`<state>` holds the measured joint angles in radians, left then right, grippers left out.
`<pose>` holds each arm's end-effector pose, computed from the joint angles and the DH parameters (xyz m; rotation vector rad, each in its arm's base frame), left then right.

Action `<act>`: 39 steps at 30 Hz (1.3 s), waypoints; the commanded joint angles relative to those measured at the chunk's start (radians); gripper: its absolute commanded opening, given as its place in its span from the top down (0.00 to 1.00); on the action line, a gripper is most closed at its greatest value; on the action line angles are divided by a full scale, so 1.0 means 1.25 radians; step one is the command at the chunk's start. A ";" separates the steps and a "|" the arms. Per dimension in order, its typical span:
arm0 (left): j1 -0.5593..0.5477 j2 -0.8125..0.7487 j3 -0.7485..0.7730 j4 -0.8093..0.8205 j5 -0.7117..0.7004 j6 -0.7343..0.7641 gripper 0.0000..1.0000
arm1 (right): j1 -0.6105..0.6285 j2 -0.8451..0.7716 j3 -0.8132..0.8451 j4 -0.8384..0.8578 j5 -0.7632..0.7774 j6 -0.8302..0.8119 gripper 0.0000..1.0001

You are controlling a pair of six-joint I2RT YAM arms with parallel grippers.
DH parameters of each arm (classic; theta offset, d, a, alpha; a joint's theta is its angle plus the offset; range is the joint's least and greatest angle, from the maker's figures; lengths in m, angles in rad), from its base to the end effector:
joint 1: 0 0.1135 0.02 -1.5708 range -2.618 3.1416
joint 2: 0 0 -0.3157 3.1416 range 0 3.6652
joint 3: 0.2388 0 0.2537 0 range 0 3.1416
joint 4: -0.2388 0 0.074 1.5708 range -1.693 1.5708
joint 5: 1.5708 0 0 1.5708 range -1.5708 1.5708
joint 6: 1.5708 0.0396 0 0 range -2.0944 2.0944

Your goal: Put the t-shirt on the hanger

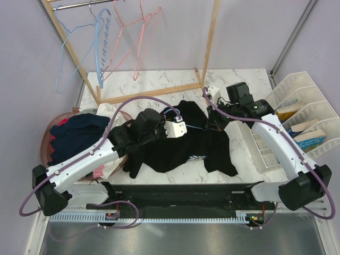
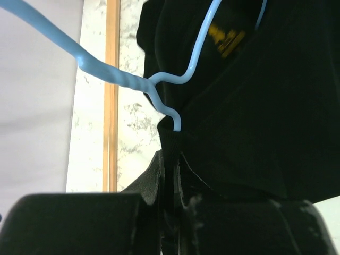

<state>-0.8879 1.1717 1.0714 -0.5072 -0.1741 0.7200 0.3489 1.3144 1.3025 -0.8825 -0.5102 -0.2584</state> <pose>0.1576 -0.1829 0.3749 1.4919 1.5748 0.0935 0.2331 0.1054 0.3913 -0.9320 2.2347 0.6665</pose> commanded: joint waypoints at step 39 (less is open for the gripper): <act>-0.030 -0.067 0.165 -0.039 0.215 -0.054 0.98 | 0.258 -0.037 0.137 0.041 -0.051 -0.077 0.66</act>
<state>-0.9215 1.1019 1.2240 -0.6010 0.0620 0.7071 0.6441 1.2652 1.4925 -0.8955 -0.6022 -0.3634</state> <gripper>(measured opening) 0.056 0.482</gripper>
